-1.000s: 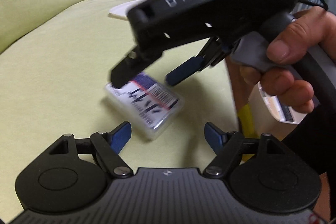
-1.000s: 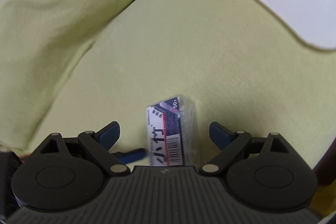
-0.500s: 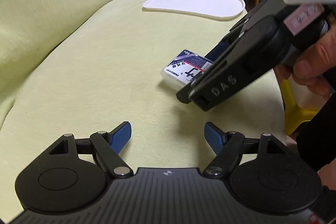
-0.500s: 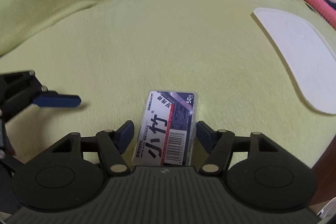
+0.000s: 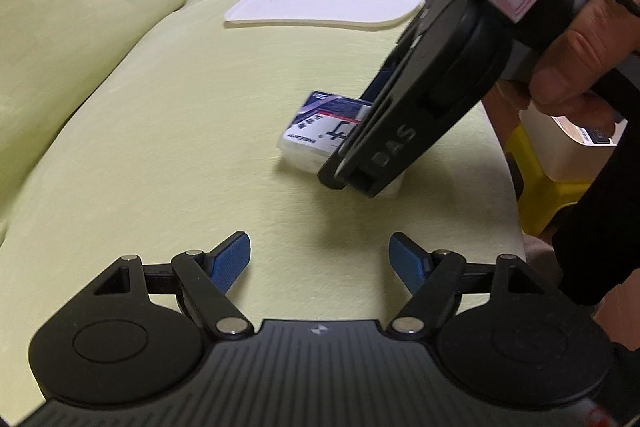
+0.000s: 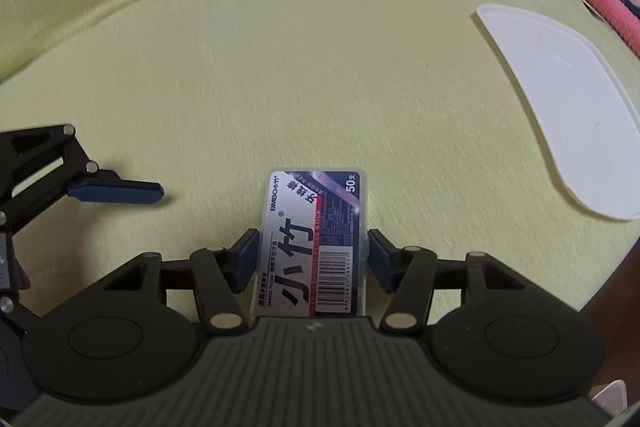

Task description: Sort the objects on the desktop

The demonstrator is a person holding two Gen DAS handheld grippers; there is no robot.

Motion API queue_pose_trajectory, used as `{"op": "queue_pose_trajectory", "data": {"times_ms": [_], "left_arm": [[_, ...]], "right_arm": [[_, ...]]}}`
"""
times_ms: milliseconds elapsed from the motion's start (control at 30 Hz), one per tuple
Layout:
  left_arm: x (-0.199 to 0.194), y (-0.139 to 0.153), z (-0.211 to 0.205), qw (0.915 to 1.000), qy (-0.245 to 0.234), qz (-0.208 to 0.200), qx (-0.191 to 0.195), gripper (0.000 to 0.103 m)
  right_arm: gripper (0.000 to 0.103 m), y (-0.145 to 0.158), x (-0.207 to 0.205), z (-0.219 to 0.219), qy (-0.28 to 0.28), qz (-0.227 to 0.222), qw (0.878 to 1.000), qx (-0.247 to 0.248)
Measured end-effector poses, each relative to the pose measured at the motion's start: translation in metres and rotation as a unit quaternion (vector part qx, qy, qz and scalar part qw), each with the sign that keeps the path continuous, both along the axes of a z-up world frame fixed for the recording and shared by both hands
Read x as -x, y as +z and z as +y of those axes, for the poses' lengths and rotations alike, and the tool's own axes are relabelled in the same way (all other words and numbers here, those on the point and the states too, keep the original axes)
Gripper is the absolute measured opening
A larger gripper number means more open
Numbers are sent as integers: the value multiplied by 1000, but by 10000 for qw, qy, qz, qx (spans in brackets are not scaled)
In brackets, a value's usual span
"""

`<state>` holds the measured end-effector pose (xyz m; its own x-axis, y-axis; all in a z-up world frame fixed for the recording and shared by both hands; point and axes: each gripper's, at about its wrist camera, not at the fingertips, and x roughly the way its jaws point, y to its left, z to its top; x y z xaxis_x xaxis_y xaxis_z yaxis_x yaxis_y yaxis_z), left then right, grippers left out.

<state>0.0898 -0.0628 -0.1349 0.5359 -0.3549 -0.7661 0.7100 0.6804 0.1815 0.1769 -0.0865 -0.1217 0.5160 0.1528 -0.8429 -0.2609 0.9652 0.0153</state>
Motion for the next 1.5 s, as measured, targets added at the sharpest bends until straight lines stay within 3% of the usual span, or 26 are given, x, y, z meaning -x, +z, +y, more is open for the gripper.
{"op": "queue_pose_trajectory", "data": {"times_ms": [133, 233, 367, 467, 633, 833, 1133, 1500], "left_arm": [[11, 0, 0, 9999, -95, 24, -54, 77], [10, -2, -3, 9999, -110, 24, -25, 77], [11, -2, -3, 9999, -112, 23, 87, 77], [10, -1, -1, 9994, -155, -77, 285, 75], [10, 0, 1, 9978, -364, -369, 407, 59], [13, 2, -3, 9948, -709, -494, 541, 57], [13, 5, -11, 9930, -818, -515, 682, 57], [28, 18, -39, 9894, -1165, -556, 664, 57]], "right_arm": [[54, -4, 2, 15, 286, -133, 9981, 523], [53, -1, 1, 11, 178, -125, 9991, 371], [53, 13, -1, -11, -113, -69, 9991, -410], [53, 20, -1, -34, -136, 106, 9908, -1343], [53, 21, 5, -56, 24, 357, 9776, -2072], [53, 27, 13, -68, 133, 339, 9722, -2311], [53, 43, 19, -71, 298, 206, 9720, -2323], [53, 53, 51, -92, -35, -75, 9690, -2468]]}}
